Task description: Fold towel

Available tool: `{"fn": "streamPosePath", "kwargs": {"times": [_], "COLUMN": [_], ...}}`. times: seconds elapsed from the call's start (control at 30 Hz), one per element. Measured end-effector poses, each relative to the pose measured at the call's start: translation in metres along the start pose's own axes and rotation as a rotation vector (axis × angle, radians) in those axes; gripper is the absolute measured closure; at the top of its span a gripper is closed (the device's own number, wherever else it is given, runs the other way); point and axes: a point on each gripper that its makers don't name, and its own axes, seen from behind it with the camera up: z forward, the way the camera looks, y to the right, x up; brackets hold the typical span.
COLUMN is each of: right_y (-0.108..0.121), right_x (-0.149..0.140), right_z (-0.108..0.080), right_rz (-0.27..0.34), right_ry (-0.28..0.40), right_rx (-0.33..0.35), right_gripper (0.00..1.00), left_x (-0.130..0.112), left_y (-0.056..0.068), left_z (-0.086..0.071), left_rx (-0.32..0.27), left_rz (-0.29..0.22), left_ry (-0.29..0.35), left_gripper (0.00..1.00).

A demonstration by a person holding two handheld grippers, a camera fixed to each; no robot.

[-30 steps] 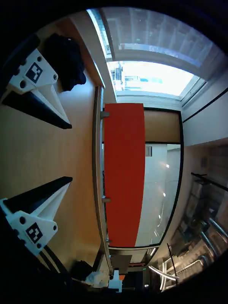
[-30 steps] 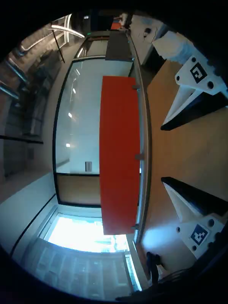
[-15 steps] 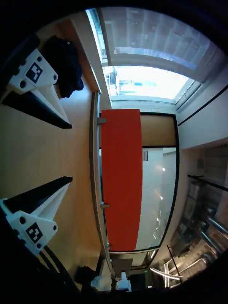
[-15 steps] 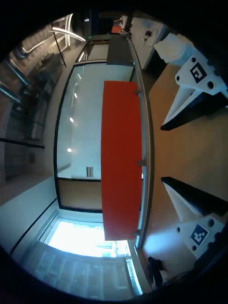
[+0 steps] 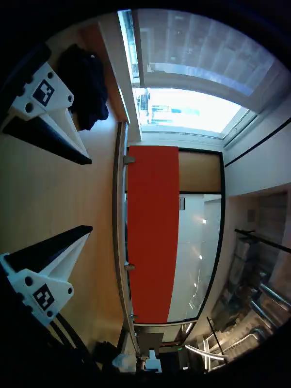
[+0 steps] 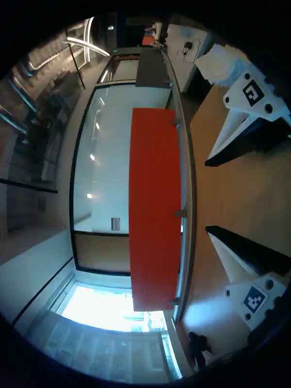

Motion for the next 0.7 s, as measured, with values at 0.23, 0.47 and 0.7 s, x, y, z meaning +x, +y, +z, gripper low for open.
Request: {"fn": "streamPosePath", "kwargs": {"times": [0.23,0.47,0.7], "right_y": [0.0001,0.0029,0.0081], "right_x": [-0.0003,0.0030,0.0025], "right_z": [0.0015,0.0025,0.0053], "right_rz": [0.002,0.009,0.013], "right_ry": [0.006,0.017,0.027], "right_rx": [0.001,0.002,0.005], "right_gripper": [0.06,0.06,0.06], "left_x": [-0.0018,-0.0020,-0.0026], "left_y": [-0.0007,0.0009,0.0008], "left_z": [-0.0002,-0.0019,-0.0019], "left_rx": [0.003,0.006,0.007], "left_rz": [0.007,0.025,0.027], "left_ry": [0.010,0.017,0.018], "left_gripper": [0.07,0.07,0.07]}}
